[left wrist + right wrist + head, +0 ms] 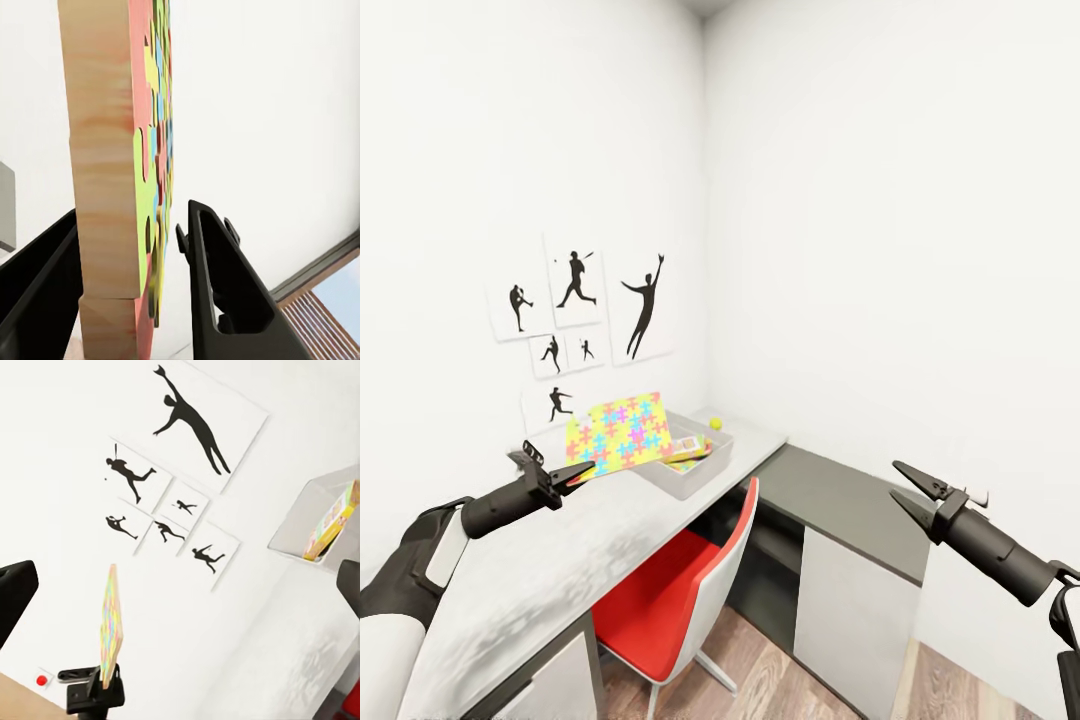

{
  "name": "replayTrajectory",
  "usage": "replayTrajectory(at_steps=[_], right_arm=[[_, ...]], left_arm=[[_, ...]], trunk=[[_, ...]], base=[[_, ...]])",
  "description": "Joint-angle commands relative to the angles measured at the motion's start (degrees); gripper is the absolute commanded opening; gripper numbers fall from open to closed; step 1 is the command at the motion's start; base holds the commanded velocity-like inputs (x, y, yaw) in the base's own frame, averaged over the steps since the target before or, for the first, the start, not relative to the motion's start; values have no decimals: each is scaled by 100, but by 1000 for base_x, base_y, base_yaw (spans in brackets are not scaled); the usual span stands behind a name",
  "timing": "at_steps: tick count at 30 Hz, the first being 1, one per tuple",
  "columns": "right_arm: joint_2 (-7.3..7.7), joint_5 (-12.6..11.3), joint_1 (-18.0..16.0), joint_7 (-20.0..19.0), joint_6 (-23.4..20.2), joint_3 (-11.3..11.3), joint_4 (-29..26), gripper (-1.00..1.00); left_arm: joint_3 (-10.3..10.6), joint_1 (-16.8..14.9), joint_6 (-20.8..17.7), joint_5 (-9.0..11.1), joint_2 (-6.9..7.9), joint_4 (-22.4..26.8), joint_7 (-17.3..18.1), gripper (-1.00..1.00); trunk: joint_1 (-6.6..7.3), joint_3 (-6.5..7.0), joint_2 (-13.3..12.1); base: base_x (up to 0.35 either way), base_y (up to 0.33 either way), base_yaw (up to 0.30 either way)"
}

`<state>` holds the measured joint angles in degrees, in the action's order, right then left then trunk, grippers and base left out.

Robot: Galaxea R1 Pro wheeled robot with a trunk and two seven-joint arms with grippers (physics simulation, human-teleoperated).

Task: Put all the toys in the child's room - the three board games (two on the bed and one on the table), the two jigsaw puzzles on the table, and the tennis ball on the table - inside the toy box on the table in the child's room.

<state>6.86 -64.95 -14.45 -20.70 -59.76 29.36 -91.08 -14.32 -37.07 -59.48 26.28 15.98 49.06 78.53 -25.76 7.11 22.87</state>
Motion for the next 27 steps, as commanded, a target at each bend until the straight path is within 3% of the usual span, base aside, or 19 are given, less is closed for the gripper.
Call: replayTrajectory(at_steps=[1,27], right_arm=[[-1,58,-4,-58,-24,9,2,100],[-1,62,-4,-58,12,8,113,100]], left_arm=[[0,-2,-52,11,1,-2,8,-100],[17,-10,-52,-25,0,0,-13,-100]], trunk=[[-2,-12,5],[-2,-257,5]], base=[[0,0,0],[0,0,0]])
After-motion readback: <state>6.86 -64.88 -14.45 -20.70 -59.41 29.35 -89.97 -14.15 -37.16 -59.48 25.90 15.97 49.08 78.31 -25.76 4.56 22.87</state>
